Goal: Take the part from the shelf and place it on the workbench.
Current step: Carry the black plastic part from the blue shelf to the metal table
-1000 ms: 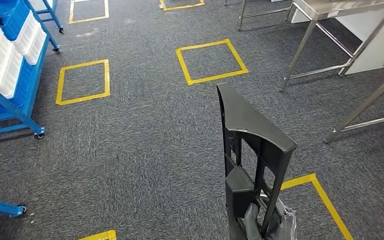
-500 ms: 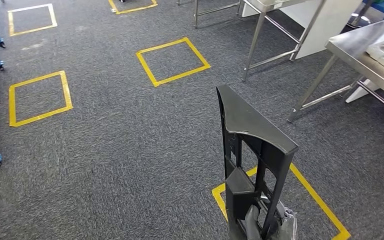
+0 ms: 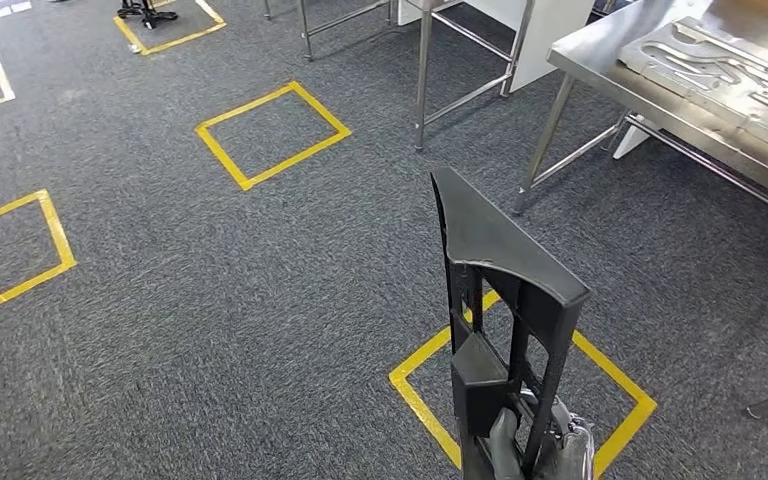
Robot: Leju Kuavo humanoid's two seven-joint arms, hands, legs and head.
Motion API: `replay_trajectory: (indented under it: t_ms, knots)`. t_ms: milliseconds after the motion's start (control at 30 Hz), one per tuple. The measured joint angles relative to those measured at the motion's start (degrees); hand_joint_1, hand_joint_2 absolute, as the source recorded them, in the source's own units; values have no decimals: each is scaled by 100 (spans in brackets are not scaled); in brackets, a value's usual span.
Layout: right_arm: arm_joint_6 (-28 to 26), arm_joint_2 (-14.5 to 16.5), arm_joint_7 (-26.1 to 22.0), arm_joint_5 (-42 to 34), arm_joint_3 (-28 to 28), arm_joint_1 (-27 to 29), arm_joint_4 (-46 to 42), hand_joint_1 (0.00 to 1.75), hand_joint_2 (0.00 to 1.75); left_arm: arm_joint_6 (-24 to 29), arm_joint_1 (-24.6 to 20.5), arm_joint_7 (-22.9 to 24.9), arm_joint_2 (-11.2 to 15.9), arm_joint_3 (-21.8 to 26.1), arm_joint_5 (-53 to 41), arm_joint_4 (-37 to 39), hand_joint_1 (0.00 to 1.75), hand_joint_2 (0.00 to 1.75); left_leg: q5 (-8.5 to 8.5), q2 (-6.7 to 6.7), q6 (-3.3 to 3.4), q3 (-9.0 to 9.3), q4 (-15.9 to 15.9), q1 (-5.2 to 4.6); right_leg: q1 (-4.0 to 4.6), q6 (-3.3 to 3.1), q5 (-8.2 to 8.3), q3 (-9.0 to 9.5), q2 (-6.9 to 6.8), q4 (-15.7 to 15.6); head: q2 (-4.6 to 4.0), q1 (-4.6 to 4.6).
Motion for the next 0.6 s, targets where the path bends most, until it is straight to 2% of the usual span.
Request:
replay_trajectory:
  t_ms: [33,67,100,133,167,200,233,267,300,333,367,400,433,467,500,533,567,600]
  knots:
    - [4,0,2,6,0,1,1,175,175,2,2,-1,1,4,4,0,0,0,122,-14,7,23,-75,0,1,2,0,2,88,11,0,0]
    - [5,0,3,10,0,1,1,175,175,3,2,-1,1,6,7,0,0,0,335,-57,20,148,-373,2,-1,7,-2,6,175,24,0,0]
    - [5,0,4,13,0,1,1,175,175,4,3,-2,2,8,8,0,0,0,557,-175,38,319,-785,9,-5,17,-5,3,254,41,0,-1]
    - [6,0,5,14,0,-2,0,175,175,4,3,-2,4,11,8,0,0,0,701,-325,56,467,-1154,17,-3,40,-9,-11,325,65,0,2]
    - [7,0,5,14,0,-3,0,175,175,5,2,-3,5,15,8,0,0,0,786,-449,74,568,-1419,20,-6,74,-7,-34,395,84,1,3]
    - [7,0,6,14,0,-4,-1,175,175,5,0,-3,5,19,7,0,0,0,801,-529,94,609,-1544,16,-10,115,0,-61,459,94,1,4]
    - [8,0,7,14,0,-2,-2,175,175,6,-5,-4,6,22,7,0,0,0,791,-516,114,617,-1567,4,-13,161,16,-84,528,93,1,6]
    - [8,0,8,14,0,2,-3,175,175,6,-9,-4,3,23,8,0,0,0,811,-448,147,622,-1579,5,-20,205,37,-103,590,81,1,6]
    - [8,0,8,15,0,10,-4,175,175,6,-14,-5,1,23,9,-1,0,0,838,-373,189,632,-1606,11,-19,236,28,-125,539,100,0,10]
    - [8,0,8,16,0,11,-7,175,175,6,-15,-9,-2,23,10,-2,0,0,866,-289,233,642,-1636,21,-12,259,-41,-179,404,193,0,26]
    - [8,-1,8,17,0,7,-10,175,175,6,-11,-13,-4,23,11,-4,0,0,890,-200,273,640,-1665,31,-5,277,-178,-283,223,398,0,44]
    - [8,-1,9,18,0,1,-11,175,175,6,-3,-16,-4,23,11,-5,0,0,900,-107,297,634,-1674,22,-5,289,-367,-432,20,709,0,59]
    - [8,-2,10,18,0,-7,-13,175,175,6,7,-19,-4,23,11,-6,0,0,901,-17,310,624,-1674,11,-9,307,-559,-611,-90,1077,0,74]
    - [8,-2,14,18,0,-10,-13,175,175,6,16,-19,-3,23,13,-7,0,0,898,76,312,615,-1671,0,-18,324,-690,-765,-137,1403,1,75]
    - [8,-2,20,18,0,-8,-13,175,175,5,20,-18,-3,24,13,-7,0,0,892,168,311,610,-1668,-7,-24,335,-722,-842,-159,1581,1,74]
    - [8,-2,28,18,0,-6,-13,175,175,5,18,-18,-3,25,14,-7,0,0,884,255,306,610,-1665,-9,-27,341,-648,-810,-181,1550,1,75]
    - [8,-2,36,19,0,-4,-13,175,175,4,12,-18,-4,25,15,-7,0,0,872,335,295,617,-1663,-10,-26,339,-488,-655,-224,1295,0,75]
    - [8,-2,43,22,0,-5,-13,175,175,3,6,-19,-5,25,15,-7,0,0,858,404,278,637,-1660,-12,-19,326,-302,-415,-325,892,0,76]
